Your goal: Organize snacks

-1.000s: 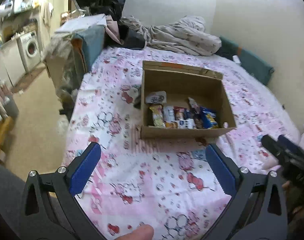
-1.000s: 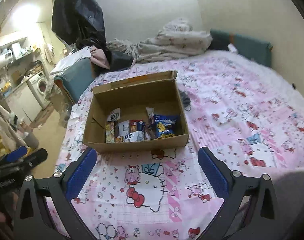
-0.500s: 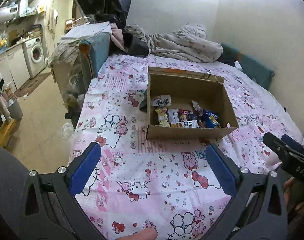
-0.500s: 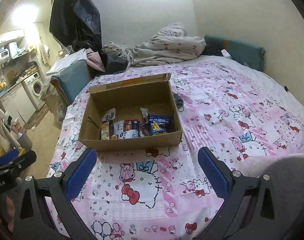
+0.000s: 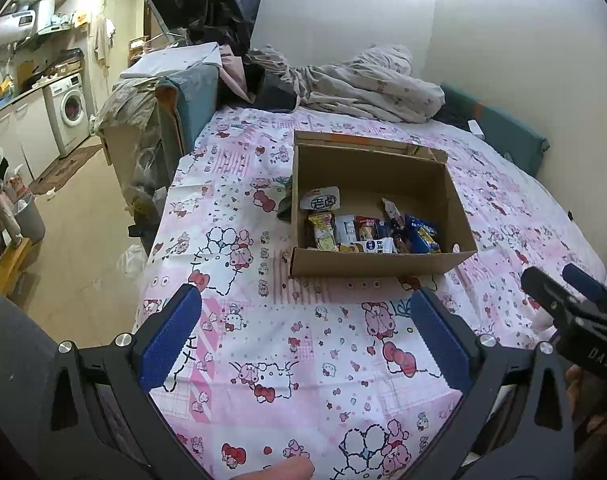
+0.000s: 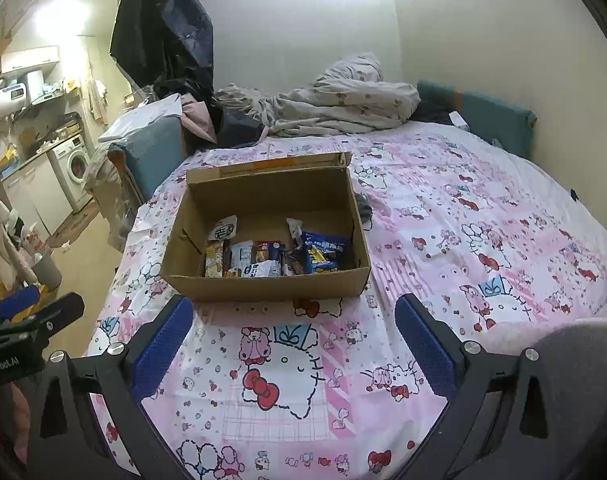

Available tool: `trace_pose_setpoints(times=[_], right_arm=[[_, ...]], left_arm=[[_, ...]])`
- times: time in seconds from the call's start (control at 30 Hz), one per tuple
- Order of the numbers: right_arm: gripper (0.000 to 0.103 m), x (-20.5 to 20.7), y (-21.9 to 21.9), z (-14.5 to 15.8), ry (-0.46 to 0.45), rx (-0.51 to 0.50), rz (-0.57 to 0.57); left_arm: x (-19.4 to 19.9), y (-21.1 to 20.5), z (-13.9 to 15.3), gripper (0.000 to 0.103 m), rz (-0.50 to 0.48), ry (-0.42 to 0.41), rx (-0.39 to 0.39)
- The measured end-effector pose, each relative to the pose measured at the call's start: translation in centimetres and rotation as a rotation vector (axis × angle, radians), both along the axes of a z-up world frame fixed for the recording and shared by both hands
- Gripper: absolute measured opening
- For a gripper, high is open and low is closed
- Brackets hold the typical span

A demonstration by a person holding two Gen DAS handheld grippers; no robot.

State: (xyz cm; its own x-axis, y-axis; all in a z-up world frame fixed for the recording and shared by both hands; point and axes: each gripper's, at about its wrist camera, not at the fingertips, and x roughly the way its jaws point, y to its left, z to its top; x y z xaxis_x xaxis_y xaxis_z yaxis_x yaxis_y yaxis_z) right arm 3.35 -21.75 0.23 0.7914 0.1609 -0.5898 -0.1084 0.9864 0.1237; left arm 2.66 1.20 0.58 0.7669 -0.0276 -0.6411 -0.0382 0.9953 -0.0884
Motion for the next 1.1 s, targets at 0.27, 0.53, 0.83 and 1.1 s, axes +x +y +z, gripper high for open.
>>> trace_pose_setpoints(times=[0.27,0.53,0.83,1.1], right_arm=[[0.103,-0.08,0.26,0.05,-0.005,-0.009,0.009],[0.103,-0.03,0.24,0.03,-0.007,-0.01,0.008],[0.103,0.0,0.22,0.01,-0.006,-0.01,0.008],[0.103,0.0,0.17,-0.02,-0.005,-0.008,0.006]], left_arm=[[-0.21,0.2,0.25,0.103,0.008,-0.012,-0.005],[-0.16,0.22,0.25,0.103,0.005,-0.013,-0.004],[-0.24,0.14,0.37,0.103,0.0,-0.015,-0.005],[-0.24,0.13,0.33,0.103,0.0,-0.017,-0.008]])
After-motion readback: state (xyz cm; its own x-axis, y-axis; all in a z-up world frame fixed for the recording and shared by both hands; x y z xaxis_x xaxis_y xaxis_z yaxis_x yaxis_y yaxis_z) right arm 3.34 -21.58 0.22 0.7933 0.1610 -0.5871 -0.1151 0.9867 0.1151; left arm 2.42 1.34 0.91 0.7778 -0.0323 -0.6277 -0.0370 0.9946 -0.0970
